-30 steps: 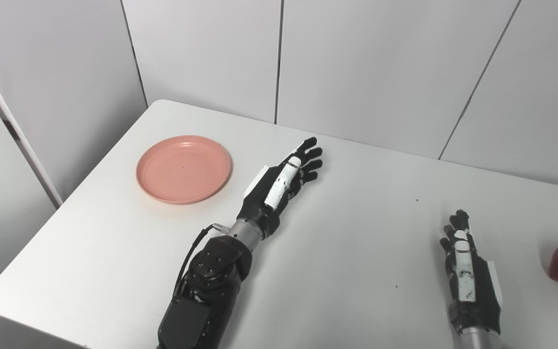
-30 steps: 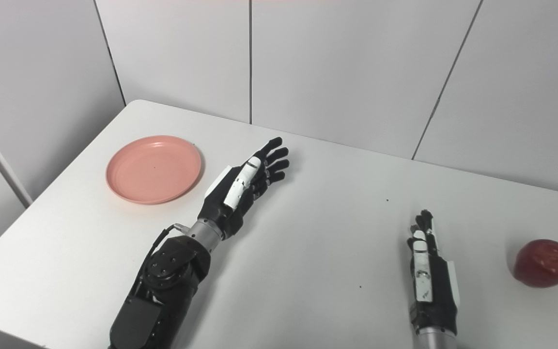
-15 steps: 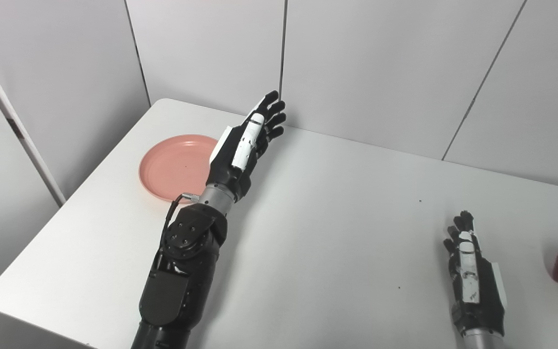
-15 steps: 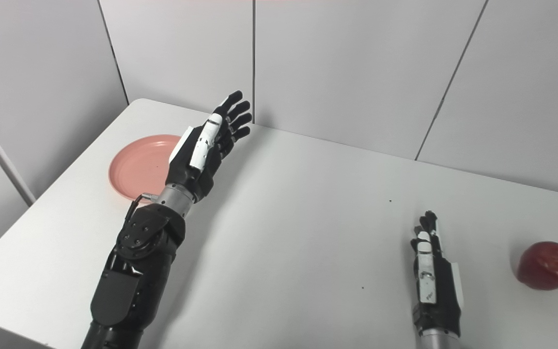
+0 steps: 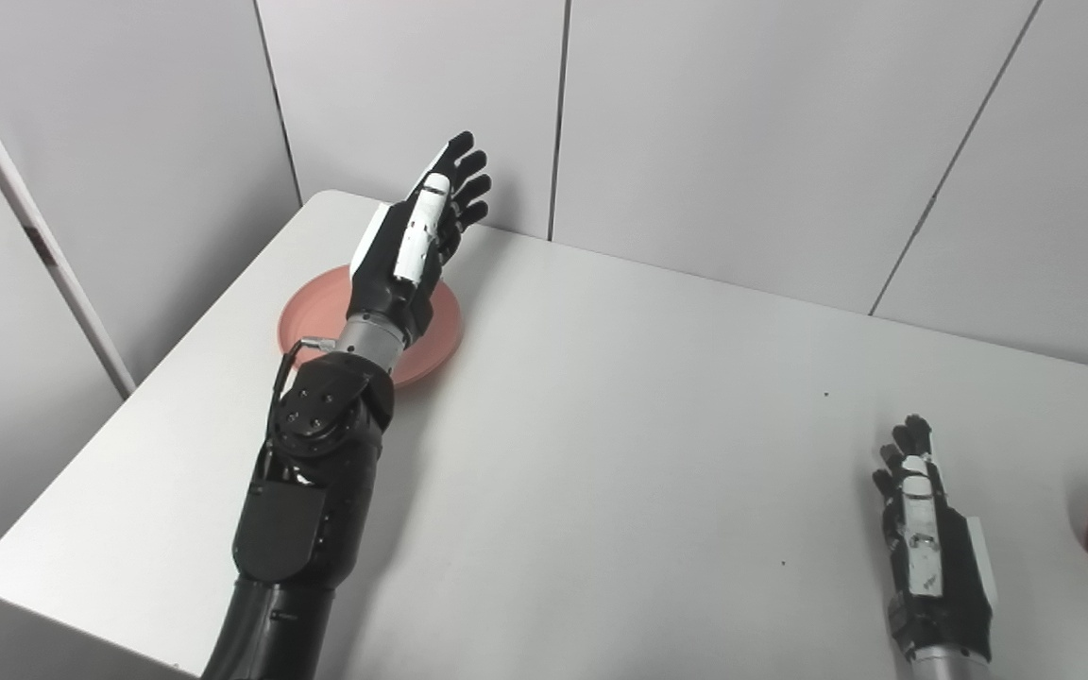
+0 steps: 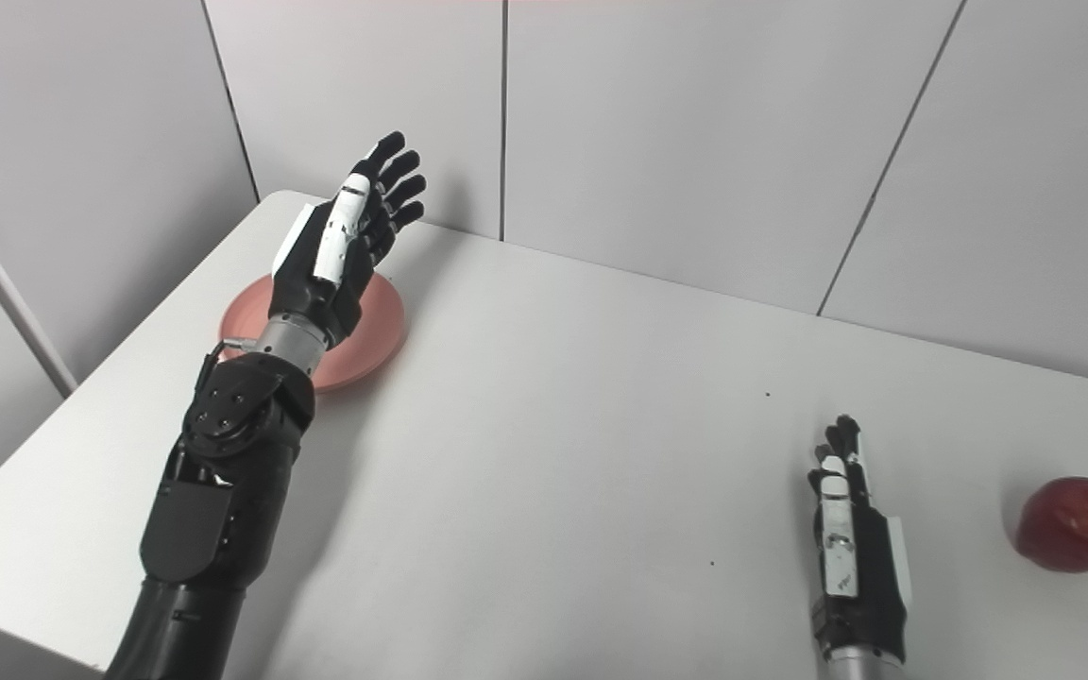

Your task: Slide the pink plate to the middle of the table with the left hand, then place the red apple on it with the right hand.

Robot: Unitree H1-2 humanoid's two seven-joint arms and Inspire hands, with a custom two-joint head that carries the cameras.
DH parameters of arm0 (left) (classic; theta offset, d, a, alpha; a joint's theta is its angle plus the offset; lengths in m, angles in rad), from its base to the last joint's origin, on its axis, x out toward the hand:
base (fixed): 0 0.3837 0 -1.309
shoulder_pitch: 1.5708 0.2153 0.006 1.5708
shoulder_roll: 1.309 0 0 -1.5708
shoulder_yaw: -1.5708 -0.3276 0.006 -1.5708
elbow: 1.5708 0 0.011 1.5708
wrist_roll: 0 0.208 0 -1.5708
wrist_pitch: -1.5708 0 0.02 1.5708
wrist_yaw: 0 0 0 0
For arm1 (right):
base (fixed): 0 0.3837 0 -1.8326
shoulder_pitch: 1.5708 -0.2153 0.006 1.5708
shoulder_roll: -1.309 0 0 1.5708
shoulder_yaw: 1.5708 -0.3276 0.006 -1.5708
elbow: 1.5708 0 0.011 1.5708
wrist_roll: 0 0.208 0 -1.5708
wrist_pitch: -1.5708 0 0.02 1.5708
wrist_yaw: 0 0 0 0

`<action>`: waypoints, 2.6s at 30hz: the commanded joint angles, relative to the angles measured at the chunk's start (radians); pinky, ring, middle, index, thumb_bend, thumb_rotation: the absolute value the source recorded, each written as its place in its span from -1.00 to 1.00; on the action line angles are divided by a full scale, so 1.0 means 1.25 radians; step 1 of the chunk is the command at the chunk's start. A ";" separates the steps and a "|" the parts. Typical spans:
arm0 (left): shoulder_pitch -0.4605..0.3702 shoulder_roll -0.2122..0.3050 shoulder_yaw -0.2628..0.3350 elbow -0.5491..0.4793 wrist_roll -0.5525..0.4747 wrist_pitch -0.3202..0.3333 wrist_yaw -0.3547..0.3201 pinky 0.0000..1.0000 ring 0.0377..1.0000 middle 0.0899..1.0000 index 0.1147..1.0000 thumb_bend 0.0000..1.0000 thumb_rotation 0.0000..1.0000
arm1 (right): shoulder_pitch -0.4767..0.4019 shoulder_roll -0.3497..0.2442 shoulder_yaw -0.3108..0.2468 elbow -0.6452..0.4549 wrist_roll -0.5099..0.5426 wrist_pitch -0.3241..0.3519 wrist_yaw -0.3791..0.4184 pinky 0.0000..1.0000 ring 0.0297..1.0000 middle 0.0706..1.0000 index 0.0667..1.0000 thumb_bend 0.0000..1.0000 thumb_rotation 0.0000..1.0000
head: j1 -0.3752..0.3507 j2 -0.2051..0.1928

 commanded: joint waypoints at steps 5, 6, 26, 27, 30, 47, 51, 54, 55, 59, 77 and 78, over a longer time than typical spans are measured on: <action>-0.061 0.042 0.039 -0.027 -0.016 -0.028 0.019 0.80 0.84 0.85 0.78 -0.24 1.00 | -0.007 -0.005 -0.007 -0.018 0.010 -0.038 0.016 1.00 1.00 1.00 1.00 -0.78 1.00 | 0.006 -0.002; -0.064 0.047 0.045 -0.022 -0.020 -0.031 0.019 0.81 0.85 0.85 0.77 -0.25 1.00 | -0.007 -0.004 -0.009 -0.021 0.011 -0.031 0.015 1.00 1.00 1.00 1.00 -0.78 1.00 | 0.008 -0.003; -0.094 0.135 0.123 0.098 -0.054 -0.053 0.032 0.85 0.87 0.86 0.79 -0.33 1.00 | -0.009 -0.007 -0.015 -0.010 0.009 -0.041 0.019 1.00 1.00 1.00 1.00 -0.78 1.00 | 0.018 -0.006; -0.095 0.141 0.125 0.108 -0.058 -0.056 0.029 0.85 0.87 0.86 0.78 -0.32 1.00 | -0.009 -0.007 -0.015 -0.011 0.007 -0.040 0.019 1.00 1.00 1.00 1.00 -0.78 1.00 | 0.018 -0.006; -0.098 0.154 0.130 0.143 -0.065 -0.066 0.027 0.84 0.87 0.85 0.78 -0.32 1.00 | -0.008 -0.008 -0.014 -0.014 0.005 -0.039 0.019 1.00 1.00 1.00 1.00 -0.77 1.00 | 0.018 -0.006; -0.093 0.193 0.145 0.283 -0.096 -0.118 0.013 0.90 0.89 0.86 0.78 -0.37 1.00 | -0.005 -0.012 -0.016 -0.031 -0.002 -0.026 0.017 1.00 1.00 1.00 1.00 -0.77 1.00 | 0.033 -0.001; -0.090 0.197 0.149 0.302 -0.106 -0.118 0.006 0.91 0.90 0.87 0.80 -0.38 1.00 | -0.007 -0.015 -0.018 -0.022 0.005 -0.036 0.022 1.00 1.00 1.00 1.00 -0.80 1.00 | 0.035 -0.001; -0.087 0.199 0.150 0.316 -0.110 -0.117 0.005 0.91 0.90 0.88 0.81 -0.40 1.00 | -0.005 -0.013 -0.018 -0.032 0.003 -0.019 0.019 1.00 1.00 1.00 1.00 -0.79 1.00 | 0.035 0.001; -0.087 0.199 0.151 0.320 -0.111 -0.118 0.004 0.92 0.91 0.88 0.82 -0.39 1.00 | -0.004 -0.012 -0.018 -0.036 0.004 -0.015 0.019 1.00 1.00 1.00 1.00 -0.79 1.00 | 0.035 0.001; -0.083 0.201 0.156 0.338 -0.120 -0.130 -0.005 0.93 0.92 0.89 0.82 -0.38 1.00 | -0.004 -0.016 -0.017 -0.035 0.003 -0.021 0.022 1.00 1.00 1.00 1.00 -0.80 1.00 | 0.035 0.003; -0.083 0.204 0.161 0.385 -0.121 -0.142 0.005 0.92 0.91 0.88 0.81 -0.38 1.00 | -0.005 -0.018 -0.024 -0.035 0.024 -0.021 0.030 1.00 1.00 1.00 1.00 -0.75 1.00 | 0.048 0.004; -0.083 0.204 0.161 0.388 -0.123 -0.141 0.003 0.92 0.91 0.88 0.81 -0.39 1.00 | -0.005 -0.019 -0.024 -0.035 0.022 -0.020 0.030 1.00 1.00 1.00 1.00 -0.75 1.00 | 0.048 0.007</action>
